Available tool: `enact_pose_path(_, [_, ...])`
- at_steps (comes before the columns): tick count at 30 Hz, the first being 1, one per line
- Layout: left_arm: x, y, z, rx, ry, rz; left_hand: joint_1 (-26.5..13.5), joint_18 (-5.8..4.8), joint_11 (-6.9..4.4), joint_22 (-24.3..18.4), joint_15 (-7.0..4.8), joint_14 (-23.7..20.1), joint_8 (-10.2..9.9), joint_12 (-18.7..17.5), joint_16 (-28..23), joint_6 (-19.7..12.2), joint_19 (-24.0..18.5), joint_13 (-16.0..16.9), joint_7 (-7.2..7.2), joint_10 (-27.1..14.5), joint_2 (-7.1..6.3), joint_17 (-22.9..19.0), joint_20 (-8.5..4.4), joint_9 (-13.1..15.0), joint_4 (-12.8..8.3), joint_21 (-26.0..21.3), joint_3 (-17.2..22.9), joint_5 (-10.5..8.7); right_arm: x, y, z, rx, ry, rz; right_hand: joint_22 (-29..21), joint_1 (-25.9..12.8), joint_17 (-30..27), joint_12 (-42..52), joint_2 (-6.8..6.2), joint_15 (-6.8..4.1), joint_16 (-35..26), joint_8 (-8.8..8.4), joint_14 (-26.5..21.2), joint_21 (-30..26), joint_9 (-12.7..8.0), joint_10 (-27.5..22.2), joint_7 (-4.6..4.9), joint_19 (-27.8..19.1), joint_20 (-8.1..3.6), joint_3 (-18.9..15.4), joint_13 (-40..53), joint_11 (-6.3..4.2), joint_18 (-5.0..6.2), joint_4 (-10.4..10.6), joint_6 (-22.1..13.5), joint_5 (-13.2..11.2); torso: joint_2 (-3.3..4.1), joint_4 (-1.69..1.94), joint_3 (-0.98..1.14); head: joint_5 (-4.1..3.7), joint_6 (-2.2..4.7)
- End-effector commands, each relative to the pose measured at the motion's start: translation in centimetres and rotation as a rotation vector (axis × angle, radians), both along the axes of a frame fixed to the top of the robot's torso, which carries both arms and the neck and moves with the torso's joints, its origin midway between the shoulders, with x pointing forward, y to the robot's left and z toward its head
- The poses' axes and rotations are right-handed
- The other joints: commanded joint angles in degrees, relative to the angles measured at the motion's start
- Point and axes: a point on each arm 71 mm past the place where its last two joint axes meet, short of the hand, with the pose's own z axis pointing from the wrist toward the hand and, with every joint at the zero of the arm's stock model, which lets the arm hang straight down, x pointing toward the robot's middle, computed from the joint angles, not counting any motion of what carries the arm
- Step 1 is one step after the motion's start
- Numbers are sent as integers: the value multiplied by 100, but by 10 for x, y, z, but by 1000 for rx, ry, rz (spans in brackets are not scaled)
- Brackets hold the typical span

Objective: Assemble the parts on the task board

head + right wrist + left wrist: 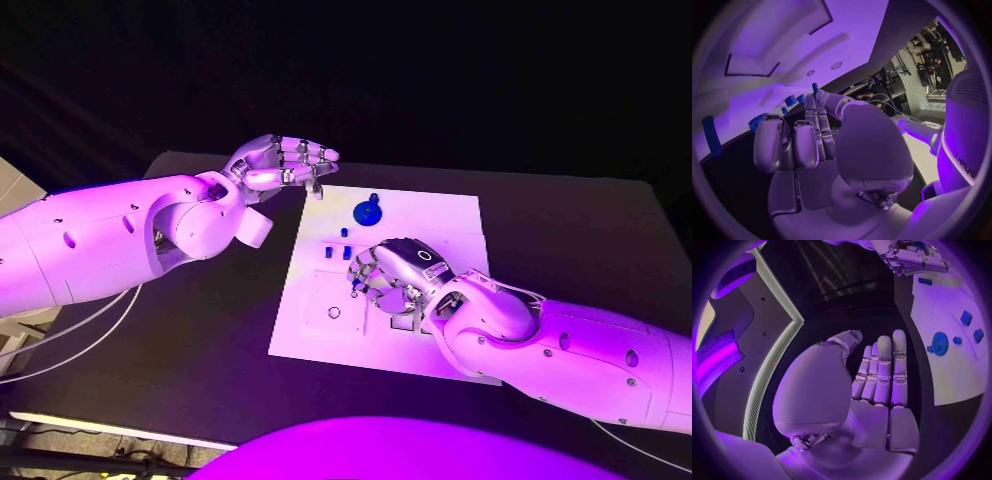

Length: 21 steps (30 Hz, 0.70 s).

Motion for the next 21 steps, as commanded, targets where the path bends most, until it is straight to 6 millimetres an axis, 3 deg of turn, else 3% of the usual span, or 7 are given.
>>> enact_pose_path(1, [-1,-3,2,-17,-12,-7,35,84,34,-5,38,-4,-20,-28,-39,-22,57,-5,5,14,5,-7,0,-4,-37,-34,-9,-18,-2,2,-1,-9,-10,22,577,-27,-7,-28,-23,-28,25,-24,268,-20,8,12,32,204,-17,-5,2,-6,-94,-30,1,28,-2,-2,-4,40,-28])
enact_pose_path(21, [-1,-3,2,-16,-8,-11,37,83,36,-8,39,-5,-14,-33,-47,-12,60,-12,6,16,7,-9,0,-1,-42,-39,-14,-17,0,3,-11,-65,18,15,570,-57,-25,-32,-30,-23,17,-32,263,-37,12,8,41,200,-14,-9,-7,3,-91,-31,1,26,-5,-4,-2,49,-59])
